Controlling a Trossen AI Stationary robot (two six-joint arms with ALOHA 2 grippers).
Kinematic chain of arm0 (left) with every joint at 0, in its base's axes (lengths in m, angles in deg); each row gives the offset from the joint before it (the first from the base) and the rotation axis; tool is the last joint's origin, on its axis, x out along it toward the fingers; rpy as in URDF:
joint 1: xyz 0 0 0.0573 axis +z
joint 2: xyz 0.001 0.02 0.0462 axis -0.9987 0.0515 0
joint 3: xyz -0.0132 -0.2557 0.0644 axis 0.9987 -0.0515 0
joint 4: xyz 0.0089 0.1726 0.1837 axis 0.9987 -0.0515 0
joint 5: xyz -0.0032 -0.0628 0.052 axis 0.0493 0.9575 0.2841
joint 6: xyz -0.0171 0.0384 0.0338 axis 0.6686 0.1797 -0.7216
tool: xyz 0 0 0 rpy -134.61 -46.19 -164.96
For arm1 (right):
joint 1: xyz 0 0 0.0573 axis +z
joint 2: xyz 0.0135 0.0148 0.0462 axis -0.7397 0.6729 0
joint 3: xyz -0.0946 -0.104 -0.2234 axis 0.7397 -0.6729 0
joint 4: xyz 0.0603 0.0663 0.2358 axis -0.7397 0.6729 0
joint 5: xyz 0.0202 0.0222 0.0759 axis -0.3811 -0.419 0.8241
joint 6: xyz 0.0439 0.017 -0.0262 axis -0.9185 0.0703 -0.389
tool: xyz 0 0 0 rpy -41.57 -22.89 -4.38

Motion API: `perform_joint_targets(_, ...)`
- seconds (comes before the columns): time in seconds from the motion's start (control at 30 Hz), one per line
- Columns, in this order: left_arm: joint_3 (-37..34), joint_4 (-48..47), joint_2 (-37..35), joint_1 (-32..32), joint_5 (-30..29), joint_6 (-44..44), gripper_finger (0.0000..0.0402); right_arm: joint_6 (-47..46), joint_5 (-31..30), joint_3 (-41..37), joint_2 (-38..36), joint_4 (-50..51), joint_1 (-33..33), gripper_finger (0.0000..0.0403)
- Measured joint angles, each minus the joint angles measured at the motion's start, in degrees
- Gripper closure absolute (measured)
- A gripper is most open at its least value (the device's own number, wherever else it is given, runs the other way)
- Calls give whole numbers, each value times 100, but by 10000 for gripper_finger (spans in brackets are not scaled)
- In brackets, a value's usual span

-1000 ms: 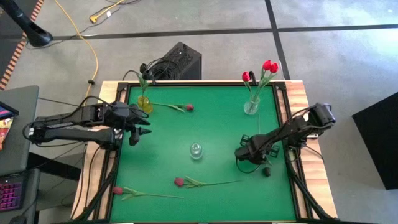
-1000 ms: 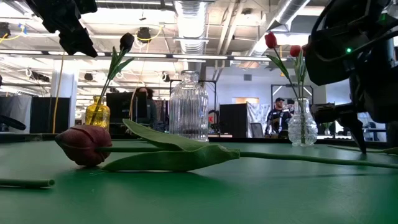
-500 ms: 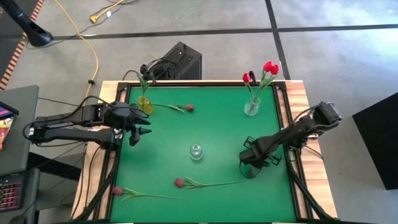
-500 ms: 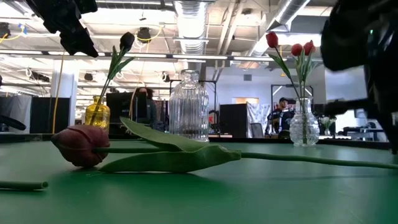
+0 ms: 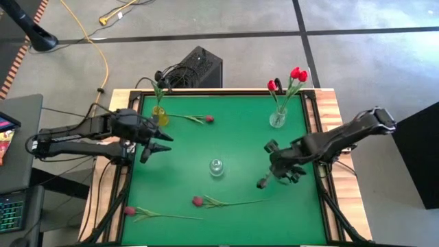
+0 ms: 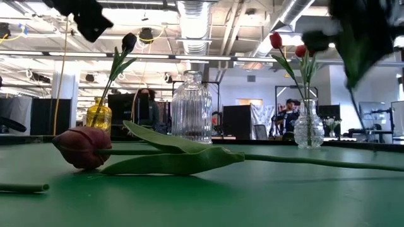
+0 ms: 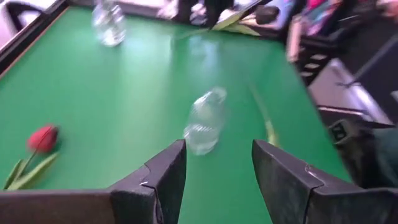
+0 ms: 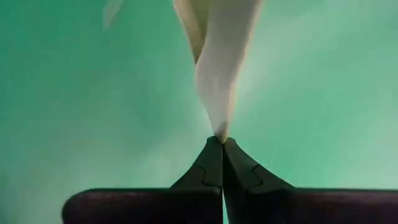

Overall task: Sort flowers into vase by color
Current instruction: Put the black tulip into the yellow vase

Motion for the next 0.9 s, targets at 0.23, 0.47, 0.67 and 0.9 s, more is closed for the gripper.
perform_joint_targets(0.23, 0, 800, 3, -6, 559, -424, 230, -524, 15, 191, -625, -1620, -321, 386)
perform_joint_targets(0.47, 0, 1888, 530, -192, 267, -520, 230, -799, -1, 191, -753, -3776, -943, 383)
perform_joint_targets(0.67, 0, 3234, 1620, -381, -460, -343, 230, -1227, 0, 198, -487, -4975, -1547, 383)
perform_joint_targets(0.9, 0, 4764, 2895, -366, -1211, -905, 230, -1825, 20, 196, -110, -5747, -2017, 383)
